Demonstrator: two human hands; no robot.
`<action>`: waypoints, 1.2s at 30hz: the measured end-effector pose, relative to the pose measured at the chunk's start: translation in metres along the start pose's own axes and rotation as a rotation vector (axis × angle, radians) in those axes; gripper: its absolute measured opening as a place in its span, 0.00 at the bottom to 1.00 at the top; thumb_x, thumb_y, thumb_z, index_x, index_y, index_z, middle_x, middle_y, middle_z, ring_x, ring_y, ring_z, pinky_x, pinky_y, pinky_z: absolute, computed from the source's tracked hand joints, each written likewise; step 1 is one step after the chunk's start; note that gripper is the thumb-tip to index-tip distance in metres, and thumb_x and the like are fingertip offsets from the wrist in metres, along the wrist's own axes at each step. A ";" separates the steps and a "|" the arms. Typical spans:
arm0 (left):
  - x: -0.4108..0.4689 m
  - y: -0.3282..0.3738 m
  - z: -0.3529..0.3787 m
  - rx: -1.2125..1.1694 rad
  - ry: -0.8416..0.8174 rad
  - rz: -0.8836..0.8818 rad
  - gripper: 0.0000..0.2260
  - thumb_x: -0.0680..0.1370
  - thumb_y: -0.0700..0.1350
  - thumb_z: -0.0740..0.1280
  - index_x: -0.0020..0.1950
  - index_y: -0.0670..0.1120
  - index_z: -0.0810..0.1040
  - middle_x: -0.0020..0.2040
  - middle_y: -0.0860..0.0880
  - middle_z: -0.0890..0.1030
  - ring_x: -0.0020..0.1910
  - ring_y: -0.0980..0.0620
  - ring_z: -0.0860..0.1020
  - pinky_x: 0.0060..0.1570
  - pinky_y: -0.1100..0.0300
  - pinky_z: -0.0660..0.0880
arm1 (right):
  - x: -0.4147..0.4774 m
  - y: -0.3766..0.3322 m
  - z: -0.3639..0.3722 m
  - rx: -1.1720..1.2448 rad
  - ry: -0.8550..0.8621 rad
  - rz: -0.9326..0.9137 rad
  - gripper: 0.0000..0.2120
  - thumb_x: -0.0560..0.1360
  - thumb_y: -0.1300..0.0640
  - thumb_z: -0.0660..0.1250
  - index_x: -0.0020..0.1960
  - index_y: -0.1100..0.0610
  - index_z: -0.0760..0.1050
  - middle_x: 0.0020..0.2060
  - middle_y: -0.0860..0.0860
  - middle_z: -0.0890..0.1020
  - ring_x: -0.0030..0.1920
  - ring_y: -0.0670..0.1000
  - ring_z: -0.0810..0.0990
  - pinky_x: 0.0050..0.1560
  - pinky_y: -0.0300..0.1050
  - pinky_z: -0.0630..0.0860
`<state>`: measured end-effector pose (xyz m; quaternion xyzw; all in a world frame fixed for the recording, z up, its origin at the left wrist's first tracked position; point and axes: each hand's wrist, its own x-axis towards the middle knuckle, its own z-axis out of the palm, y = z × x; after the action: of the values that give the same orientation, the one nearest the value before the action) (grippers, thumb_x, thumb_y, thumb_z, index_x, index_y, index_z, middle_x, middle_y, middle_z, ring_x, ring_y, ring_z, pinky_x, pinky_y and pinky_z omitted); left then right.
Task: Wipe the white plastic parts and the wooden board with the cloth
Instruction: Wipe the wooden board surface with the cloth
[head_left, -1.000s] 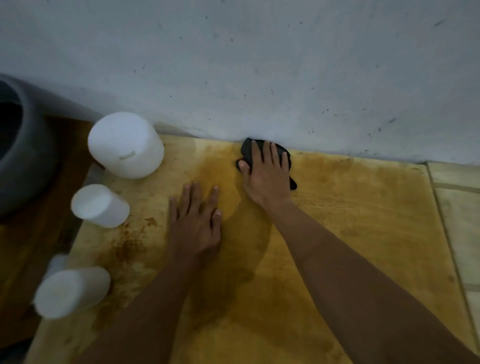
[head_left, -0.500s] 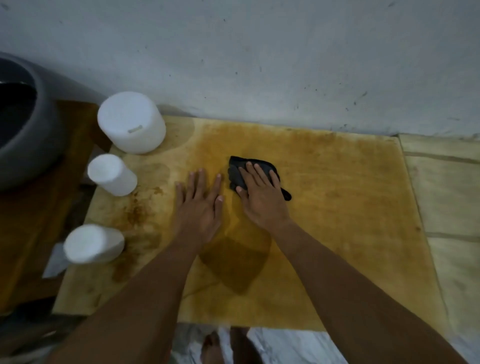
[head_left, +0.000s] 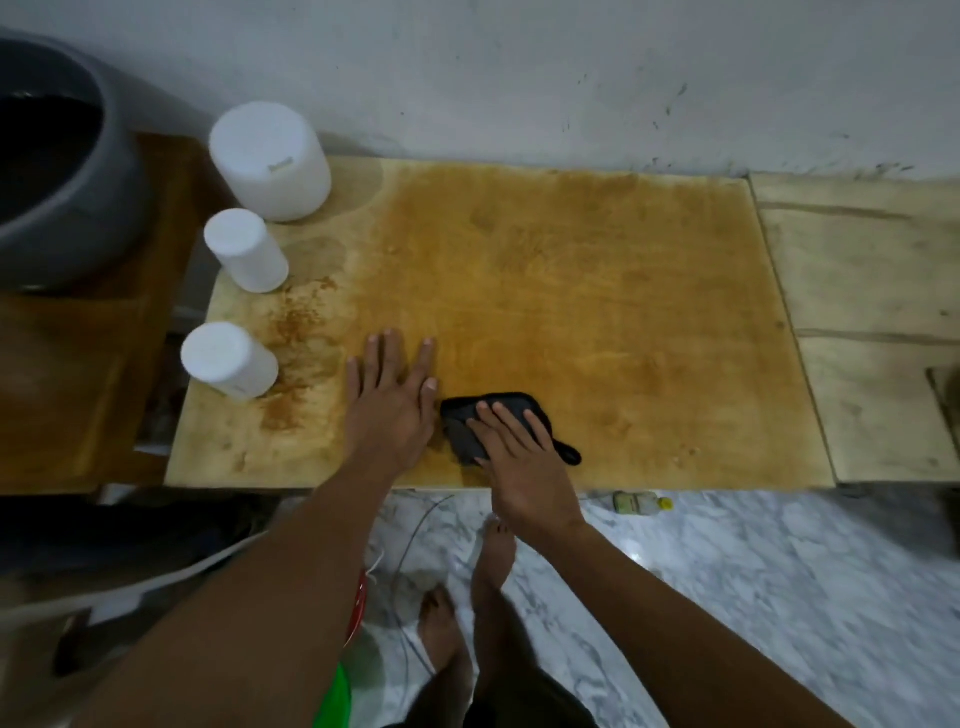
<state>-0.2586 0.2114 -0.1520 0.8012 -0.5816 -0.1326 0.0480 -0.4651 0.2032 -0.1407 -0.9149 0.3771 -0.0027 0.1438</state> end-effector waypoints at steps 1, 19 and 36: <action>-0.005 0.000 0.001 -0.005 -0.002 0.000 0.25 0.87 0.58 0.42 0.84 0.57 0.45 0.84 0.45 0.42 0.83 0.43 0.39 0.80 0.41 0.40 | -0.011 -0.003 0.002 0.003 -0.003 -0.011 0.26 0.76 0.61 0.61 0.75 0.59 0.67 0.75 0.55 0.68 0.76 0.53 0.63 0.74 0.55 0.54; 0.077 0.051 -0.028 -0.046 0.031 -0.033 0.24 0.86 0.56 0.49 0.83 0.55 0.56 0.84 0.43 0.53 0.83 0.41 0.47 0.79 0.37 0.46 | 0.085 0.082 -0.102 0.238 0.095 0.140 0.19 0.86 0.57 0.52 0.76 0.53 0.60 0.72 0.53 0.68 0.69 0.57 0.67 0.66 0.58 0.65; 0.202 0.069 -0.019 0.027 0.016 -0.060 0.26 0.85 0.61 0.42 0.83 0.60 0.44 0.84 0.46 0.41 0.83 0.45 0.39 0.78 0.35 0.38 | 0.303 0.196 -0.086 0.044 0.196 0.131 0.27 0.82 0.44 0.55 0.77 0.55 0.62 0.74 0.55 0.68 0.75 0.56 0.64 0.76 0.57 0.56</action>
<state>-0.2583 -0.0029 -0.1494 0.8199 -0.5586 -0.1195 0.0378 -0.3936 -0.1610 -0.1414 -0.8803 0.4483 -0.0907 0.1260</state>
